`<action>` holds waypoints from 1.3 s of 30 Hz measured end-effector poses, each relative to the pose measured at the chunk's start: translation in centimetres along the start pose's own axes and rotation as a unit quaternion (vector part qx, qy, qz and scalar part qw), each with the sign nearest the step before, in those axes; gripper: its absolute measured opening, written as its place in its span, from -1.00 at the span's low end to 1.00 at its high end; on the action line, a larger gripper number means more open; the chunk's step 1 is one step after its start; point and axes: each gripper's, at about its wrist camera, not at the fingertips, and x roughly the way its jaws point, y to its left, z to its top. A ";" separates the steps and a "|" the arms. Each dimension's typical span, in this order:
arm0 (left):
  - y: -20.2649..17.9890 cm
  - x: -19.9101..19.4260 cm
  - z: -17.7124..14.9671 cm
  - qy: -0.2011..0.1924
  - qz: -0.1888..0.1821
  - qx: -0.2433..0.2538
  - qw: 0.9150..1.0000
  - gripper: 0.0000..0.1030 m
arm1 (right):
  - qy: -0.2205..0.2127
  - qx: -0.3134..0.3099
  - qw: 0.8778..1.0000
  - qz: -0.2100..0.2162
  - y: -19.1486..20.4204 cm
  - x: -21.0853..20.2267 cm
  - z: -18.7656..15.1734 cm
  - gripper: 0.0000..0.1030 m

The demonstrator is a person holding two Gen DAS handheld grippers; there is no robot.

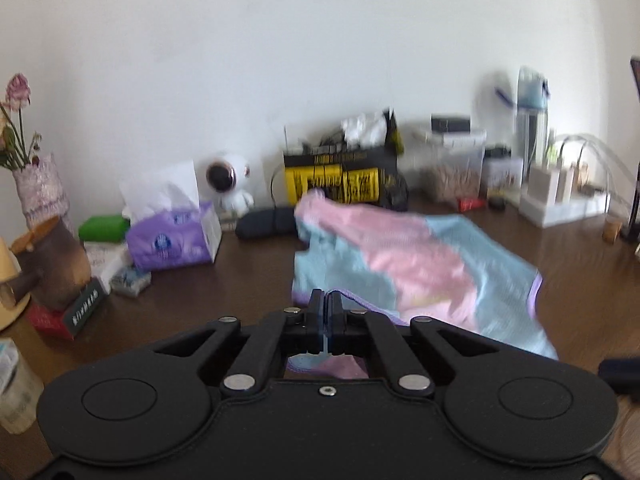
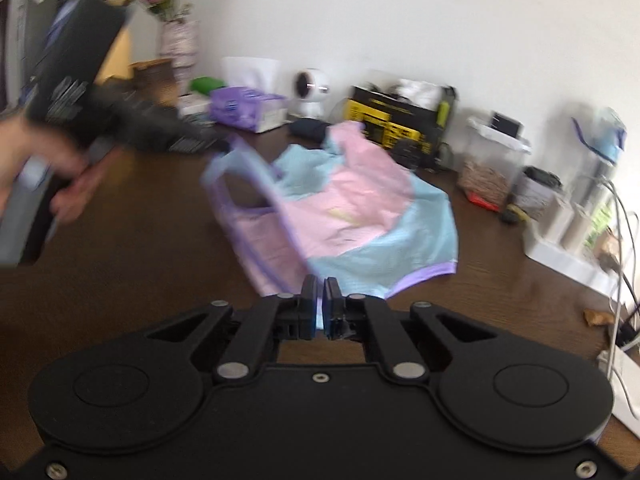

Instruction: Fold clothes

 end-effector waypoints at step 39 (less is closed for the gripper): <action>-16.1 -1.4 -7.5 0.095 -0.148 0.237 0.955 0.05 | 0.062 -0.159 0.979 -0.110 -4.7 -0.4 -4.4 -0.04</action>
